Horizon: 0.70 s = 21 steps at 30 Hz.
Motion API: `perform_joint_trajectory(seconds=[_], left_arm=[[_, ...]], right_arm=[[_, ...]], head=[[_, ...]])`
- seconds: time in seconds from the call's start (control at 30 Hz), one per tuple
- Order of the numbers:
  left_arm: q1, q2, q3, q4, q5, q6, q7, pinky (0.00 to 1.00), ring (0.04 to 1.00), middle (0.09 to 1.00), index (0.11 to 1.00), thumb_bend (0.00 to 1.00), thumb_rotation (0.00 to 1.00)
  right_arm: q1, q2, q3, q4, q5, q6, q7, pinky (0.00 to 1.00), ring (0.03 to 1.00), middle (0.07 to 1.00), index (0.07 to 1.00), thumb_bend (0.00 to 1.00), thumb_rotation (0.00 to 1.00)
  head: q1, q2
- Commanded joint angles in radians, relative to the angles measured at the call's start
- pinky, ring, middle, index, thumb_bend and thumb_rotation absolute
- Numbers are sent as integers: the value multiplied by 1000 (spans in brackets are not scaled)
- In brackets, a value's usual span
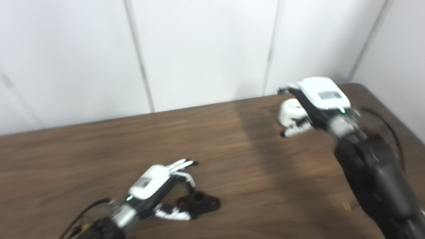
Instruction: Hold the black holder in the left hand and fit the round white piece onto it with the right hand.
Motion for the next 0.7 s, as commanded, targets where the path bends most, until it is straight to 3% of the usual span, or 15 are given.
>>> perform_joint_trajectory(seconds=[0.0, 0.17, 0.3, 0.5, 0.67], left_arm=[[53, 40, -31, 75, 26, -1, -78, 825, 947, 922, 488, 523, 57], [52, 40, -18, 128, 20, -47, -58, 824, 952, 922, 488, 523, 57], [53, 38, -11, 139, 16, -57, -53, 837, 968, 930, 487, 523, 57], [54, 43, -7, 129, 16, -44, -67, 847, 979, 937, 488, 523, 56], [58, 40, -8, 138, 12, -69, -54, 828, 960, 927, 487, 522, 57]], right_arm=[[-85, -20, -6, 10, -123, 12, 84, 631, 845, 909, 842, 858, 293], [-180, -30, -14, 137, -239, -5, 159, 757, 899, 938, 858, 912, 293], [-230, -66, -6, 236, -264, -31, 200, 784, 945, 979, 888, 991, 386], [-262, -100, 15, 381, -273, -36, 189, 897, 999, 1000, 966, 1000, 443], [-291, -91, 21, 467, -250, -5, 206, 923, 1000, 1000, 970, 1000, 460]], head=[[-19, -11], [-60, -40], [-68, -54], [-62, -54], [-58, -52]])
